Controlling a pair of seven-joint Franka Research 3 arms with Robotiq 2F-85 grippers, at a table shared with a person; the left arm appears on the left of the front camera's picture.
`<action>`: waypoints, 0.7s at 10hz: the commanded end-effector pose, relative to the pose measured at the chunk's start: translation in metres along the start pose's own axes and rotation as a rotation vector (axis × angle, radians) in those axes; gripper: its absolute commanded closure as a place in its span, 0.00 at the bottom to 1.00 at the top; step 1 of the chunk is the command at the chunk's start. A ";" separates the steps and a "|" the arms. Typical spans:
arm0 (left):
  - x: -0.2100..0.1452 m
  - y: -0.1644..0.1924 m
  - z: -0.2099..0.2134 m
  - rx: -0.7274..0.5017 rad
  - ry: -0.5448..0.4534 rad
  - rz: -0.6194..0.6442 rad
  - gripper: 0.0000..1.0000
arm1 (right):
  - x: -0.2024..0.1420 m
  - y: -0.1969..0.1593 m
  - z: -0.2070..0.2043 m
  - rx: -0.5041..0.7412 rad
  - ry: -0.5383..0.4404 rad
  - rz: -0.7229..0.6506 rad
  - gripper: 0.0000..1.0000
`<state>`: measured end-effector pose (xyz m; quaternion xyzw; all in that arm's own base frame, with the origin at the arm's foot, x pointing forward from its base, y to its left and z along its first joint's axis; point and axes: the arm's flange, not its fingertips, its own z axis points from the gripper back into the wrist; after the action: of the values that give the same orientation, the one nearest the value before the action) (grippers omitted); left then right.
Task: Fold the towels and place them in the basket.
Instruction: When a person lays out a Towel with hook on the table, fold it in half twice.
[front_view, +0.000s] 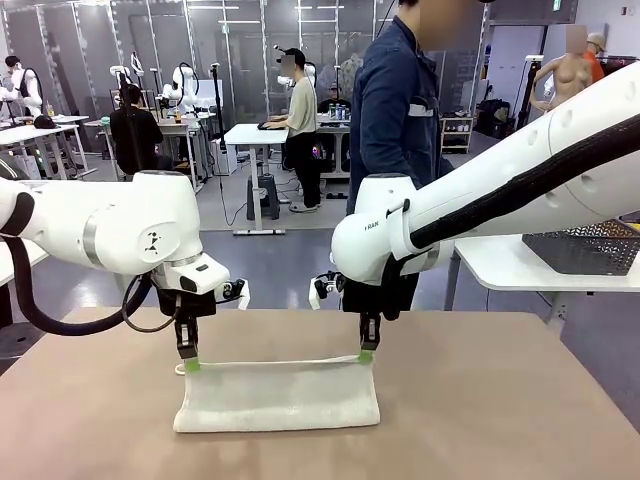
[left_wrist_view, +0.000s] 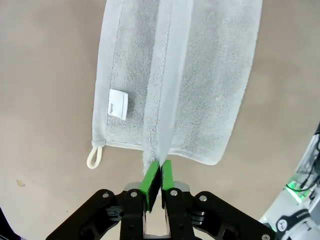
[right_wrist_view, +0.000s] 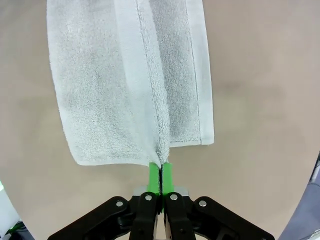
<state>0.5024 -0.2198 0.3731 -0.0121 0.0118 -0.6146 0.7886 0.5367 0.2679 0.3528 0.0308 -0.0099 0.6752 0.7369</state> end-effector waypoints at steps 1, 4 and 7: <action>0.001 0.004 -0.004 0.016 0.030 0.011 1.00 | 0.002 -0.003 0.001 0.006 -0.019 -0.023 1.00; 0.003 -0.001 -0.005 0.025 -0.001 0.001 0.93 | 0.002 0.002 -0.001 -0.023 -0.024 -0.019 1.00; 0.000 -0.004 -0.003 0.044 -0.041 0.016 0.33 | 0.008 0.007 0.001 -0.062 -0.041 -0.008 0.44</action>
<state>0.5033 -0.2242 0.3711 -0.0091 0.0004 -0.6158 0.7879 0.5374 0.2765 0.3550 0.0277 -0.0332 0.6783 0.7335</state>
